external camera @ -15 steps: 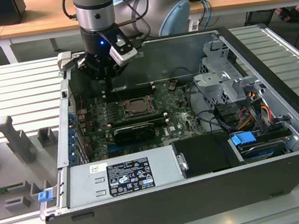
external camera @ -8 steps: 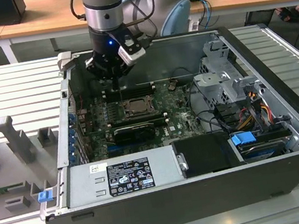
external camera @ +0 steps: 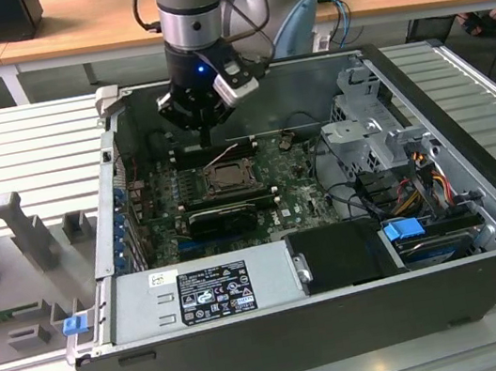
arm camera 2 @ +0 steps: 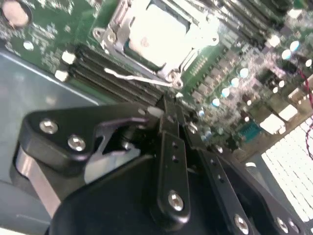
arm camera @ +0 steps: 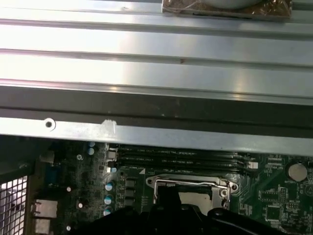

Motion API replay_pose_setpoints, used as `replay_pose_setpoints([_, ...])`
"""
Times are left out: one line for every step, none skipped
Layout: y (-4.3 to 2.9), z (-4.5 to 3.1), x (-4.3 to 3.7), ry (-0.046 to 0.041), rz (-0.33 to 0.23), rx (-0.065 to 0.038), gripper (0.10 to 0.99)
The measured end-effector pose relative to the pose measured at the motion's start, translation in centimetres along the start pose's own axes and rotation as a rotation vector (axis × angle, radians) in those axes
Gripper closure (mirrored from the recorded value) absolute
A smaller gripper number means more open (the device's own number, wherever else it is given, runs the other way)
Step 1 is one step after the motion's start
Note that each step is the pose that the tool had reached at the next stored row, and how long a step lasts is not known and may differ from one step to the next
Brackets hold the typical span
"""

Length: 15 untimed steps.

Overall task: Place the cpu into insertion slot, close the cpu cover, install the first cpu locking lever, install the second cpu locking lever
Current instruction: 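Install the first cpu locking lever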

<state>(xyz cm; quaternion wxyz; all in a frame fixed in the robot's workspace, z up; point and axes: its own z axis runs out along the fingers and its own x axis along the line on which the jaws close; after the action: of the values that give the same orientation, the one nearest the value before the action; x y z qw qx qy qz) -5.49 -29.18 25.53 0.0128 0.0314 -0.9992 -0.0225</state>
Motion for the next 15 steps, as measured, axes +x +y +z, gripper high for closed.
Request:
replay_pose_setpoints([-0.02, 0.03, -0.12, -0.0002, 0.000, -0.004, 0.980])
replay_pose_setpoints([-0.04, 0.05, -0.19, -0.0007, 0.000, -0.012, 0.980])
replay_pose_setpoints([-0.10, 0.04, -0.27, -0.0023, -0.001, -0.037, 0.980])
replay_pose_setpoints([-0.16, 0.04, -0.29, -0.0035, -0.002, -0.055, 0.980])
replay_pose_setpoints([-0.47, 0.10, -0.28, -0.0050, -0.002, -0.072, 0.980])
replay_pose_setpoints([-0.58, 0.39, -0.31, -0.0057, -0.002, -0.073, 0.980])
replay_pose_setpoints([-0.63, 0.66, -0.37, -0.0055, -0.002, -0.072, 0.980])
replay_pose_setpoints([-0.65, 0.91, -0.60, -0.0056, -0.002, -0.073, 0.980])
replay_pose_setpoints([-0.67, 1.05, -0.82, -0.0055, -0.002, -0.073, 0.980])
replay_pose_setpoints([-0.70, 1.25, -1.16, -0.0055, -0.002, -0.073, 0.980])
replay_pose_setpoints([-0.72, 1.37, -1.46, -0.0056, -0.002, -0.073, 0.980])
replay_pose_setpoints([-0.75, 1.47, -1.78, -0.0054, -0.002, -0.073, 0.980])
replay_pose_setpoints([-0.76, 1.70, -2.07, -0.0056, -0.002, -0.073, 0.980])
replay_pose_setpoints([-0.76, 1.90, -2.10, -0.0064, -0.002, -0.072, 0.980])
replay_pose_setpoints([-0.78, 2.11, -2.10, -0.0084, -0.003, -0.072, 0.980])
